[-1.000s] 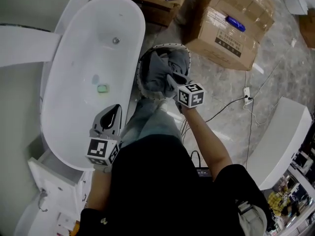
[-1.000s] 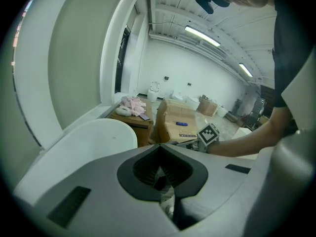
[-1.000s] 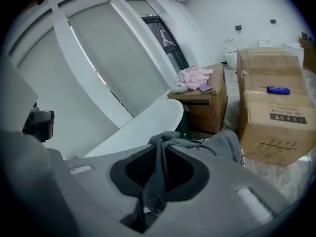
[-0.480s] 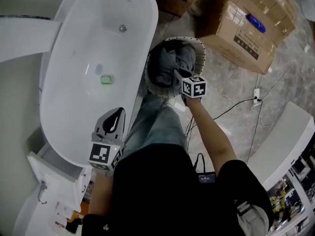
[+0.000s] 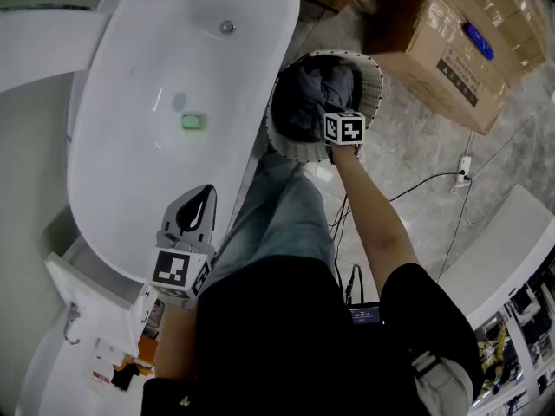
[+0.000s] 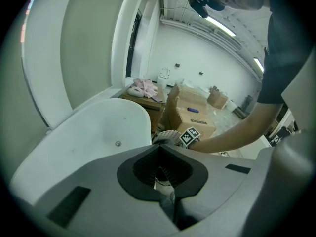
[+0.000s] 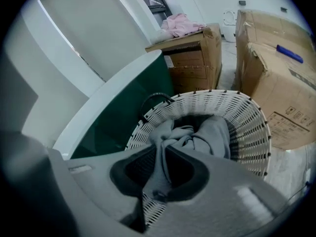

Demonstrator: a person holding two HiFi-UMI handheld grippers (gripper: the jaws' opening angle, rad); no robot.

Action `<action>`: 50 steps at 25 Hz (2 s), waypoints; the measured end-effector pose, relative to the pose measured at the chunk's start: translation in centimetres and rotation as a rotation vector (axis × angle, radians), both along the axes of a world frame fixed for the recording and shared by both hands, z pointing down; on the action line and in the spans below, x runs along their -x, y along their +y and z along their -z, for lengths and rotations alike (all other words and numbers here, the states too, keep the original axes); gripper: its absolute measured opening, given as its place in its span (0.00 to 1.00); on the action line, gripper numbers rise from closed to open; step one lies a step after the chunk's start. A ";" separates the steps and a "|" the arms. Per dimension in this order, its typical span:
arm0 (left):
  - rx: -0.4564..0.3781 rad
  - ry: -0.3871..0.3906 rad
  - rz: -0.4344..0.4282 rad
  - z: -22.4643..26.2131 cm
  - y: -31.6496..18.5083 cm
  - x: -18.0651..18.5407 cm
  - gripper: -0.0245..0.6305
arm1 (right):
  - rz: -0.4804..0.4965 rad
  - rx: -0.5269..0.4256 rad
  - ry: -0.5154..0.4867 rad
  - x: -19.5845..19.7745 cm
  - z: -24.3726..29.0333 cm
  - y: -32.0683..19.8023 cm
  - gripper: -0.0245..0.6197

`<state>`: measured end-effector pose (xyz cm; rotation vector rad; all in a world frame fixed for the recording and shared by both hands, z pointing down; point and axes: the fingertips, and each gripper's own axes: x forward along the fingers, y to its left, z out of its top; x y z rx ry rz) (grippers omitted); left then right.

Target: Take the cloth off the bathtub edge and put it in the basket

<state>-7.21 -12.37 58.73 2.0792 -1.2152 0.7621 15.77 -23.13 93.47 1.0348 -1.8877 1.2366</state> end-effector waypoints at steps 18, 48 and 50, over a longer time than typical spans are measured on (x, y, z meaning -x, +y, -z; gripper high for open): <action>0.064 0.003 0.034 -3.1 2.2 1.4 0.06 | 0.048 0.086 0.064 0.3 -5.1 2.4 0.15; -0.072 0.057 0.001 3.7 1.5 -1.9 0.06 | 0.180 -0.190 -0.041 2.4 14.0 2.3 0.03; -0.086 0.060 -0.007 4.5 1.4 -2.4 0.06 | 0.167 -0.209 -0.056 2.1 16.4 2.6 0.03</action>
